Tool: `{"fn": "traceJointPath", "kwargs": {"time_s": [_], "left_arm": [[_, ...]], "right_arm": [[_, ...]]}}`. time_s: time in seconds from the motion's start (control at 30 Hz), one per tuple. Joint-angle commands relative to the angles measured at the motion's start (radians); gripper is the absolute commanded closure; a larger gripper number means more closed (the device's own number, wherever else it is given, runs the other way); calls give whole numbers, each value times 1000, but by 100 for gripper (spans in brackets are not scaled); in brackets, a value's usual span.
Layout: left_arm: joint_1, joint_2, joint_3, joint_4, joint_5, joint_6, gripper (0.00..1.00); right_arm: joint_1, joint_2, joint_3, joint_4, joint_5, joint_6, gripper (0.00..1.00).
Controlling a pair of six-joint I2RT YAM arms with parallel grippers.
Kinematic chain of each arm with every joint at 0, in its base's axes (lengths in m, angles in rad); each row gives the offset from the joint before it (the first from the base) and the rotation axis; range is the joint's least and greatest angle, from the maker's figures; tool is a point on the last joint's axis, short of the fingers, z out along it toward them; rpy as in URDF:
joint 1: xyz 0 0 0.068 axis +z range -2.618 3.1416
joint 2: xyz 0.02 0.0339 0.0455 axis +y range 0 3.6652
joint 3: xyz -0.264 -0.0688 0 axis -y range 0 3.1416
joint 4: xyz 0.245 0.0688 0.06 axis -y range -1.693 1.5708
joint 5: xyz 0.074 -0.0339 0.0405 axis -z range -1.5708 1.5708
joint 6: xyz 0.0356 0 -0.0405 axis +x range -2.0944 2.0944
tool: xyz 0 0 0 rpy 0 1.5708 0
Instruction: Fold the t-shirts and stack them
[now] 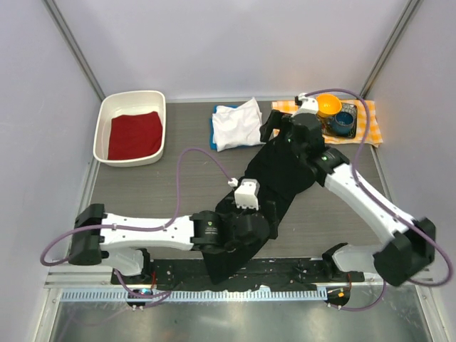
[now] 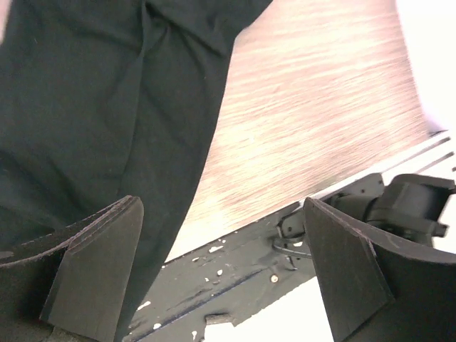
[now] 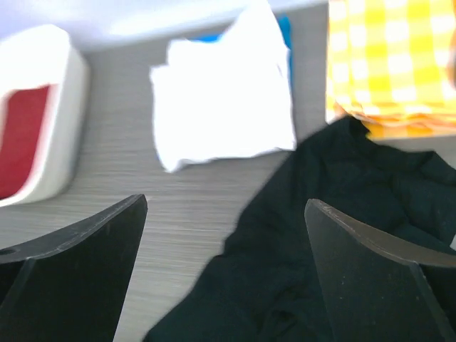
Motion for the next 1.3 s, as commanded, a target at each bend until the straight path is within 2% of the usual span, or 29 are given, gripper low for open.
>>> {"fn": "traceJointPath", "kwargs": {"time_s": [0.0,0.13,0.17,0.2,0.33,0.4,0.6,0.77,0.9,1.27], "left_arm": [[-8,-128,76,-132,-89,108,0],[-8,-255,70,-274,-198,111,0],[-6,-302,56,-303,-268,103,0],[-2,-324,53,-341,-295,92,0],[41,-427,39,-522,-384,49,0],[77,-495,18,-564,-417,19,0],[198,-695,-72,-636,-424,-18,0],[250,-740,-115,-665,-418,-27,0],[259,-728,-128,-681,-419,-41,0],[268,-760,-166,-670,-421,-40,0]], "right_arm": [[94,-167,25,-201,27,-4,1],[194,-283,-129,-231,-76,126,0],[220,-296,-157,-221,-89,153,1],[290,-305,-183,-195,-86,173,0],[424,-291,-278,-85,-91,263,0],[471,-216,-277,-27,-100,302,0],[718,30,-161,37,-89,348,0],[853,150,-82,55,-89,378,0],[903,210,-68,66,-80,383,0],[910,364,-32,148,-97,309,0]]}}
